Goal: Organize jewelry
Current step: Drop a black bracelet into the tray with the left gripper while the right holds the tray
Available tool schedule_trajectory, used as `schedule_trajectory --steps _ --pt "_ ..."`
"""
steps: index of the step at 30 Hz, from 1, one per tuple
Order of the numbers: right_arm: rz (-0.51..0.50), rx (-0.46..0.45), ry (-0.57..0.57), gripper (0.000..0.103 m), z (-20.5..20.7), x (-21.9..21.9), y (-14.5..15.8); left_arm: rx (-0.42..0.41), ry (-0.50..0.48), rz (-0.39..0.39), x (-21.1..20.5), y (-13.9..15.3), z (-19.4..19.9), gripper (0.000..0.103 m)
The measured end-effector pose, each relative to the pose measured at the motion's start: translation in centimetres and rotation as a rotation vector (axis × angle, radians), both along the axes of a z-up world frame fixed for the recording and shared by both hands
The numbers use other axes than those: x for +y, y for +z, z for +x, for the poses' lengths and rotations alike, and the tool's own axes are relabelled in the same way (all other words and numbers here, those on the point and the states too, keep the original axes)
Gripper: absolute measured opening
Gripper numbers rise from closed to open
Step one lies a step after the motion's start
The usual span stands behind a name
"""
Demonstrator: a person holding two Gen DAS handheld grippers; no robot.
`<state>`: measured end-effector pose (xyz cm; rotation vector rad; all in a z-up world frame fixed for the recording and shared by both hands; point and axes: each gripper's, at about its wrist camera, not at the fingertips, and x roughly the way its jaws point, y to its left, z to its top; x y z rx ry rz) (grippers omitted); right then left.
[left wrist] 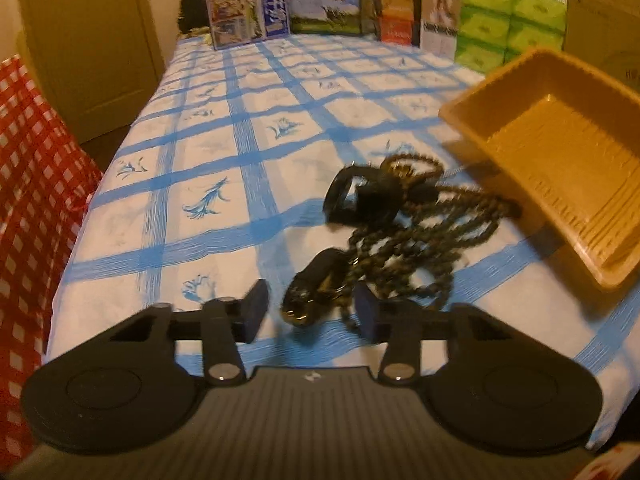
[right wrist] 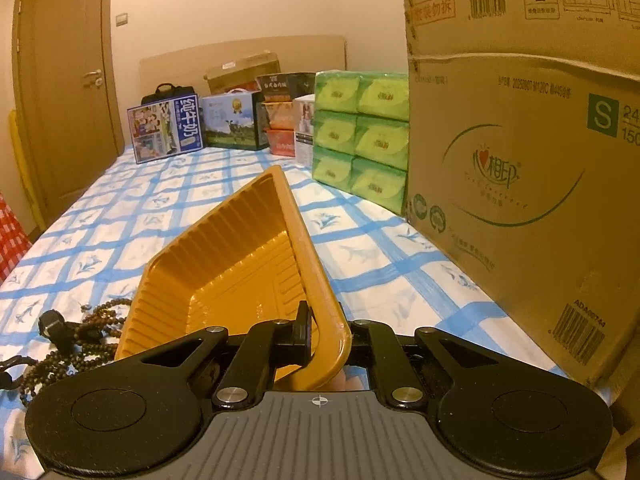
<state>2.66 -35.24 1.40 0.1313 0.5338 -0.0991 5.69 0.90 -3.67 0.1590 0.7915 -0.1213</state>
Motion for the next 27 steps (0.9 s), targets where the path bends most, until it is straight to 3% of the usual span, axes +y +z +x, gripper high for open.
schedule_trajectory --steps 4,10,19,27 --pt "0.0 0.007 -0.016 0.008 -0.1 0.4 0.0 0.026 -0.041 0.038 0.6 -0.8 0.7 0.017" --pt "-0.001 0.016 -0.037 0.008 -0.2 0.7 0.3 0.037 -0.073 0.03 0.7 0.0 0.8 0.016" --pt "-0.032 0.02 -0.027 0.008 0.0 1.2 0.7 -0.017 -0.084 0.003 0.0 4.9 1.6 0.013" --pt "-0.052 0.004 -0.025 0.008 -0.2 1.9 1.4 -0.057 -0.211 -0.083 -6.1 7.9 2.6 0.013"
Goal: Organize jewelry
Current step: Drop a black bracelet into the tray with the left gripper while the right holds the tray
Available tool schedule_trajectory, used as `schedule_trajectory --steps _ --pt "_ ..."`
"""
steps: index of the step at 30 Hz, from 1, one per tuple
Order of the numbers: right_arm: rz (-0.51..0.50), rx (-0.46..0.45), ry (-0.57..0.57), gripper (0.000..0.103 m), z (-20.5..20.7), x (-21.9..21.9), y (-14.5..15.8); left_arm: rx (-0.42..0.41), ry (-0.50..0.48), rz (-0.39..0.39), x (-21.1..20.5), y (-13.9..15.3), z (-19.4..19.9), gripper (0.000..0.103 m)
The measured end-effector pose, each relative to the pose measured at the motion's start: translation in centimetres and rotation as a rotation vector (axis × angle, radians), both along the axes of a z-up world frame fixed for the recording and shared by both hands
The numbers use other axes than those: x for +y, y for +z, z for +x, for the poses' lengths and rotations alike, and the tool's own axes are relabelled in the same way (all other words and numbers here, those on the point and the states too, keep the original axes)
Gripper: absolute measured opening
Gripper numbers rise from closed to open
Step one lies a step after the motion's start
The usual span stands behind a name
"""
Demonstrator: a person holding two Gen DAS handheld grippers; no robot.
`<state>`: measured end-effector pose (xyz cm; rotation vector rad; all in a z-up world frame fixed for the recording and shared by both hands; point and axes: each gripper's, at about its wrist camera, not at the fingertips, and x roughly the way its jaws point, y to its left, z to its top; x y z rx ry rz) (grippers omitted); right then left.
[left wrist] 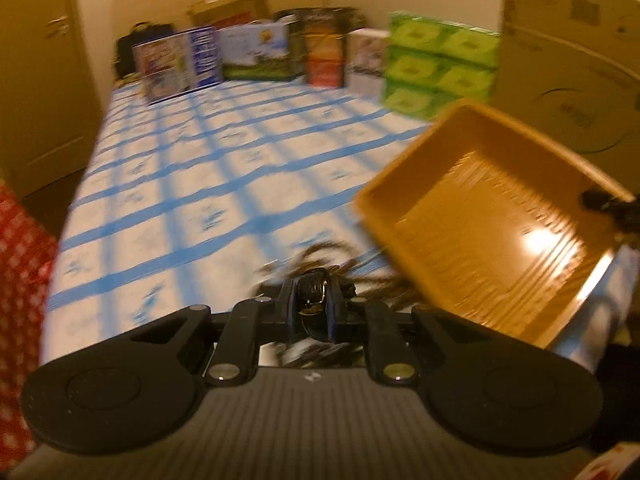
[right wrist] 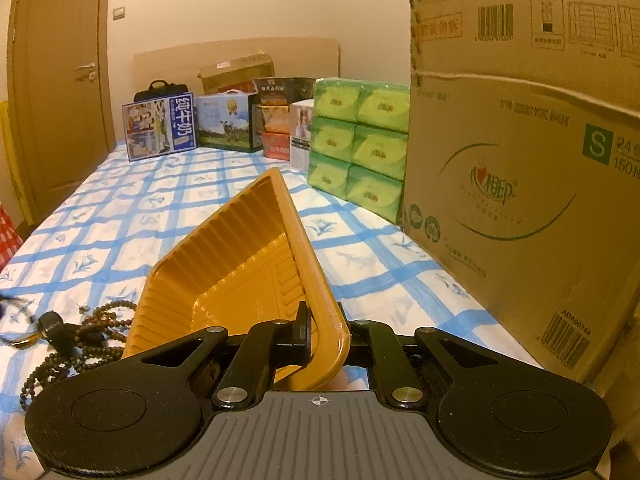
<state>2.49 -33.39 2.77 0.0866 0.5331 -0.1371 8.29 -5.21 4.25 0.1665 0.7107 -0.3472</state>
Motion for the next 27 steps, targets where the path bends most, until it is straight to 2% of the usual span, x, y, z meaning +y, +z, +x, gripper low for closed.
schedule_trajectory --steps 5,8,13,14,15,16,21,27 --pt "-0.035 0.004 0.01 0.008 -0.1 0.7 0.0 0.021 -0.102 -0.057 -5.6 -0.7 0.3 0.013" --pt "-0.045 0.006 0.01 0.008 -0.1 0.9 -0.2 0.048 -0.154 -0.06 -8.4 -1.8 0.2 0.013" --pt "-0.03 0.016 0.006 0.008 0.0 0.7 -0.4 0.072 -0.189 -0.067 -10.2 -3.6 -0.3 0.014" --pt "-0.026 0.016 0.004 0.008 0.0 0.6 -0.5 0.069 -0.196 -0.074 -10.2 -3.8 -0.4 0.017" --pt "-0.023 0.017 0.003 0.008 0.0 0.6 -0.5 0.058 -0.202 -0.081 -10.3 -3.9 -0.6 0.024" --pt "-0.014 0.019 0.007 0.008 0.0 0.6 -0.5 0.05 -0.201 -0.081 -10.1 -3.9 -0.8 0.037" --pt "-0.026 0.017 0.007 0.008 -0.1 0.9 -0.6 0.027 -0.131 -0.048 -7.2 -3.7 -1.9 0.037" --pt "-0.023 0.019 0.003 0.008 -0.2 0.9 -0.7 0.036 0.034 0.056 -0.3 -5.4 -4.2 0.037"
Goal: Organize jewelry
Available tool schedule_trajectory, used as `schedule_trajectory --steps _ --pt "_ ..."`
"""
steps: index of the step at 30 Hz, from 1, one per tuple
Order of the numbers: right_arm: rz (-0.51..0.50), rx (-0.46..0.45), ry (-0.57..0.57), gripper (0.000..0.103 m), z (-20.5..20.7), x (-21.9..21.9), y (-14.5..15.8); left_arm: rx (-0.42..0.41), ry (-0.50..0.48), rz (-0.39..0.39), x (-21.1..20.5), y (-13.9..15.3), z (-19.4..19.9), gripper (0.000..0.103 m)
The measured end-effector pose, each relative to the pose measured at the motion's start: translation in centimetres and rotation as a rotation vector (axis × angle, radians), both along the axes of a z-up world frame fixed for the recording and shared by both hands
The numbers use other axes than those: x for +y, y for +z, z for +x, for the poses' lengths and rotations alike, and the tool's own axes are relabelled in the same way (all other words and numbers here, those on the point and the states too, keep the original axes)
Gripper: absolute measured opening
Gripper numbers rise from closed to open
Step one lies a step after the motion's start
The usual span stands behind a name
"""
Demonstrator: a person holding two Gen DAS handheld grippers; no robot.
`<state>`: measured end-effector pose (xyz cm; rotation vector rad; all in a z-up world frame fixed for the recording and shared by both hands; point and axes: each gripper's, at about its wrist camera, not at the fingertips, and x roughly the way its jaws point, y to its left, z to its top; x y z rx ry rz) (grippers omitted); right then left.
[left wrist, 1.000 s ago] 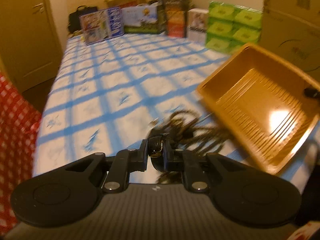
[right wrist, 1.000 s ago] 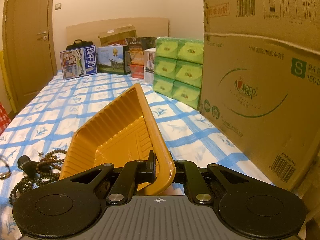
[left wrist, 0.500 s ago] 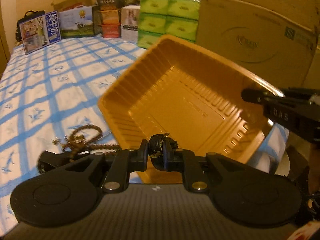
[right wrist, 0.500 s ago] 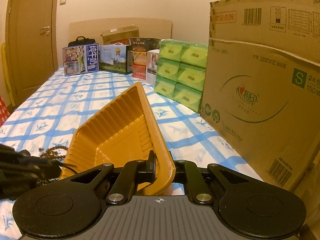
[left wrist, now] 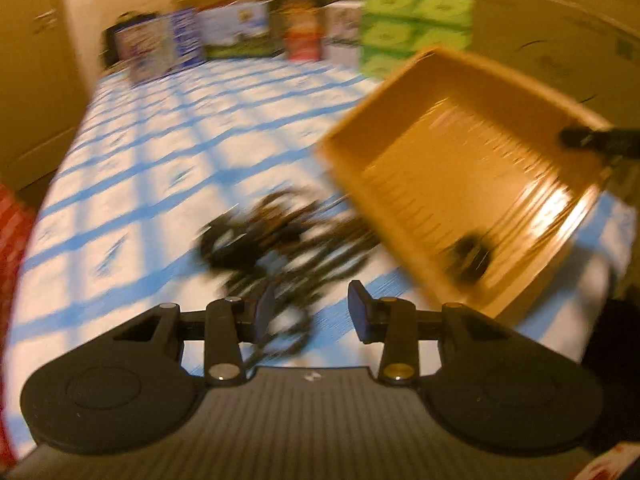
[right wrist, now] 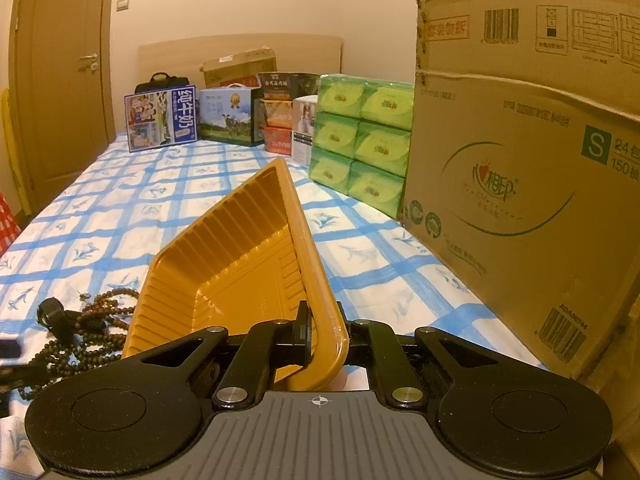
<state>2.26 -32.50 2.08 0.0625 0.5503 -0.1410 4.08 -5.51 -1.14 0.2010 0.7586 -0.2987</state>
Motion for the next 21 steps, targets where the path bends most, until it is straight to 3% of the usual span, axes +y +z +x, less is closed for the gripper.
schedule_trajectory --steps 4,9,14,18,21 --pt "0.002 0.003 -0.004 0.008 0.0 0.1 -0.1 0.023 0.097 0.038 3.4 -1.6 -0.1 0.037" --pt "0.001 0.006 -0.004 0.008 0.0 0.1 -0.1 0.035 0.11 0.019 4.2 -2.7 1.2 0.036" --pt "-0.005 0.013 -0.007 0.008 0.1 0.0 -0.1 0.067 0.108 -0.027 3.6 -3.5 2.3 0.019" --pt "-0.009 0.016 -0.01 0.008 0.2 0.0 -0.1 0.094 0.114 -0.042 3.3 -4.1 3.1 0.015" --pt "-0.008 0.019 -0.012 0.008 0.3 0.0 -0.1 0.093 0.11 -0.042 3.1 -3.9 3.2 0.006"
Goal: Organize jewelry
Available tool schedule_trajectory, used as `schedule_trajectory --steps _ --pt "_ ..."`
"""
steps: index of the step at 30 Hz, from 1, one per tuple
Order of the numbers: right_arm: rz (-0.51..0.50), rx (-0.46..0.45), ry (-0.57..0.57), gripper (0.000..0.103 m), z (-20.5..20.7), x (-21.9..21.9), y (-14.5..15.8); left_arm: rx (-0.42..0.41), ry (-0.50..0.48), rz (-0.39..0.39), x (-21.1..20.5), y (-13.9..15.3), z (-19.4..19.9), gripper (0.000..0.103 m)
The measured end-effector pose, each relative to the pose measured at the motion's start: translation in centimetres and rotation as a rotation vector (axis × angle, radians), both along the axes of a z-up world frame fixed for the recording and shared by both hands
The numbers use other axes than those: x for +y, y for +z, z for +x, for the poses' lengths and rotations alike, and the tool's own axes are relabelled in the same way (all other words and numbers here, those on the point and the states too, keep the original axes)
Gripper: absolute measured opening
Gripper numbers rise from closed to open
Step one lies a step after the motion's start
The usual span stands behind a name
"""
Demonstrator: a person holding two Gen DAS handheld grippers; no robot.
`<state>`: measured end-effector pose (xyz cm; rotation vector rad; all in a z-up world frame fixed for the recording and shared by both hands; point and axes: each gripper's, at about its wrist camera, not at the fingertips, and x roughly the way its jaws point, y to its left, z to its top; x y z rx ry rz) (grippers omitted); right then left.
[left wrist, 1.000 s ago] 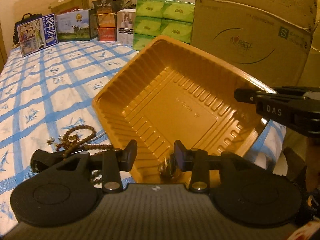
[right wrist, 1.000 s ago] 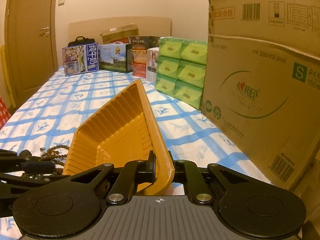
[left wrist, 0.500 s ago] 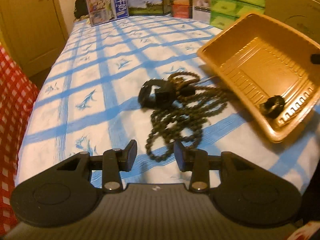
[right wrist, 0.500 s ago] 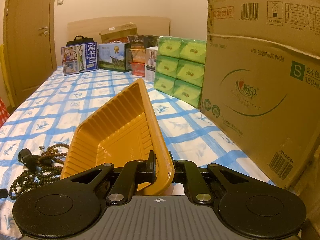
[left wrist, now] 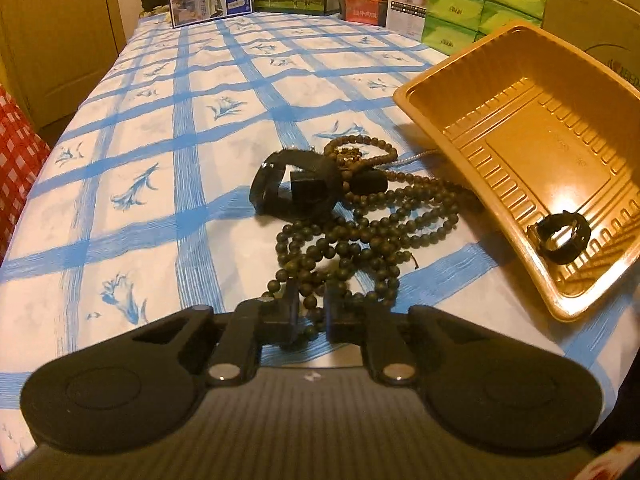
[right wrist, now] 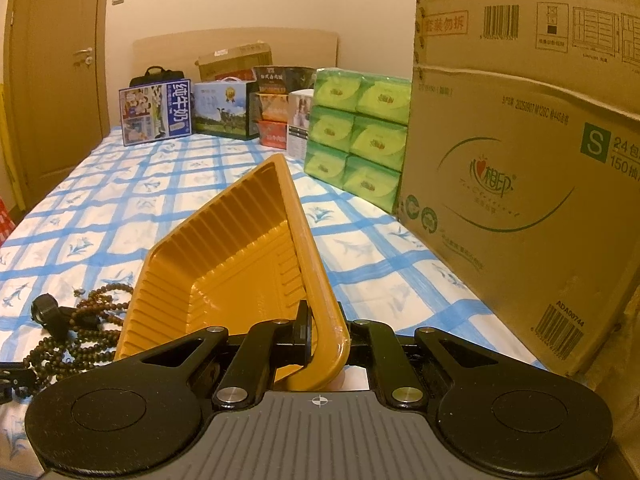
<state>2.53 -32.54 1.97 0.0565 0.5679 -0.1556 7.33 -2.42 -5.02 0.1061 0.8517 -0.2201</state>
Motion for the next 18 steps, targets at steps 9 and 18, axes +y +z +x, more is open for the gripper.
schedule_trajectory --steps 9,18 --pt "-0.006 -0.002 0.004 0.008 0.1 0.0 0.1 -0.092 -0.052 0.019 -0.1 4.0 -0.1 0.006" --pt "-0.009 -0.006 0.005 0.008 0.0 0.3 0.2 -0.179 -0.155 -0.049 -3.6 8.3 0.9 0.006"
